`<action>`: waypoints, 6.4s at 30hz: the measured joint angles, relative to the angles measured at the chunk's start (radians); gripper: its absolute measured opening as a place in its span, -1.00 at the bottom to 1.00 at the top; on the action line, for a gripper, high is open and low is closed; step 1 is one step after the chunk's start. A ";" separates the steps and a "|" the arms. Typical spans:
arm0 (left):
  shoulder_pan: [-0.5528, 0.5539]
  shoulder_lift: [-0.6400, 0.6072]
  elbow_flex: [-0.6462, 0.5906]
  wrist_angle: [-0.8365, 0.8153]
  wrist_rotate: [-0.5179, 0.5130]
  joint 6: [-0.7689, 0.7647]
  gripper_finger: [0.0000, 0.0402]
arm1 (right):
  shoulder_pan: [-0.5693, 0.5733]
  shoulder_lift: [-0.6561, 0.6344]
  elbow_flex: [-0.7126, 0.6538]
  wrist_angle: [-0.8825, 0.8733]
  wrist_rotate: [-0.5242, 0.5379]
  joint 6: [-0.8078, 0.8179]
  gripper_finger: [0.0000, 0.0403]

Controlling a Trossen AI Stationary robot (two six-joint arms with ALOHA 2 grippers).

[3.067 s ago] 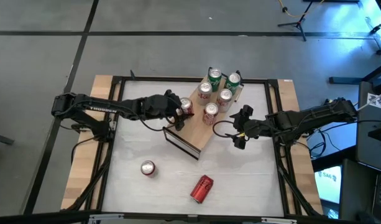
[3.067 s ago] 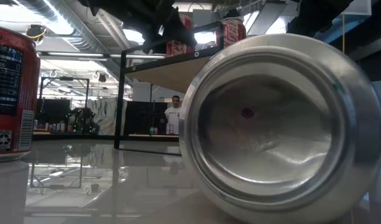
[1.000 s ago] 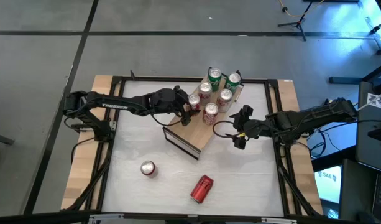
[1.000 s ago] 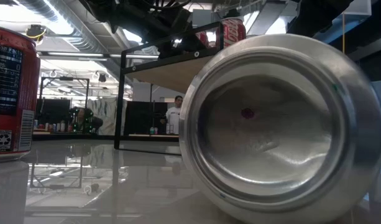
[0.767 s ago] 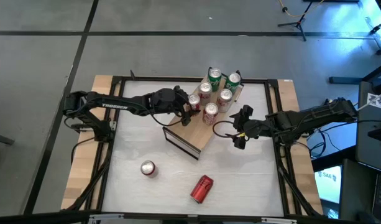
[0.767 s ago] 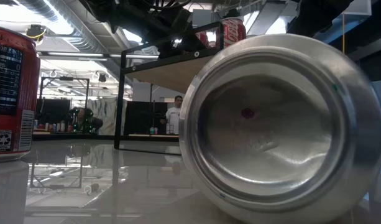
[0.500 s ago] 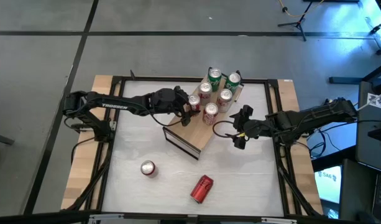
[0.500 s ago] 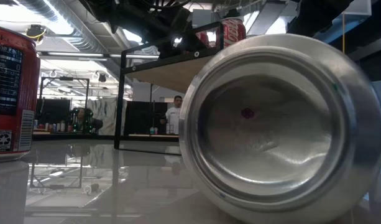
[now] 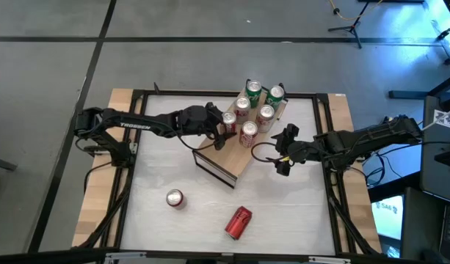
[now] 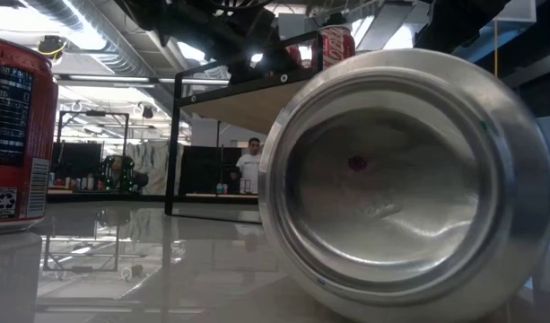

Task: Place canned beverage on shelf
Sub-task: Put the red-white soda can on the shelf aligned with the other red-white soda can, then put the left red-black soda can on the shelf

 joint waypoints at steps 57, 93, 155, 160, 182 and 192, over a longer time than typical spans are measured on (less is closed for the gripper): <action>-0.348 -0.440 -0.001 -0.475 0.014 -0.383 0.90 | 0.000 0.000 0.000 0.000 0.000 0.000 0.93; -0.808 -0.407 -0.001 -0.922 0.005 -0.491 0.87 | 0.000 0.000 0.000 0.000 -0.098 0.009 0.93; -0.837 -0.052 0.000 -0.986 -0.027 -0.371 0.87 | 0.000 0.002 0.000 0.000 -0.106 0.117 0.93; -0.837 -0.052 0.000 -0.986 -0.033 -0.413 0.83 | 0.000 0.002 0.000 -0.001 -0.106 0.117 0.93; -0.776 -0.053 0.000 -0.986 -0.056 -0.587 0.42 | 0.000 0.002 0.000 -0.001 -0.106 0.117 0.93; -0.702 -0.053 0.000 -0.991 -0.082 -0.843 0.42 | 0.000 0.002 0.000 -0.001 -0.106 0.117 0.93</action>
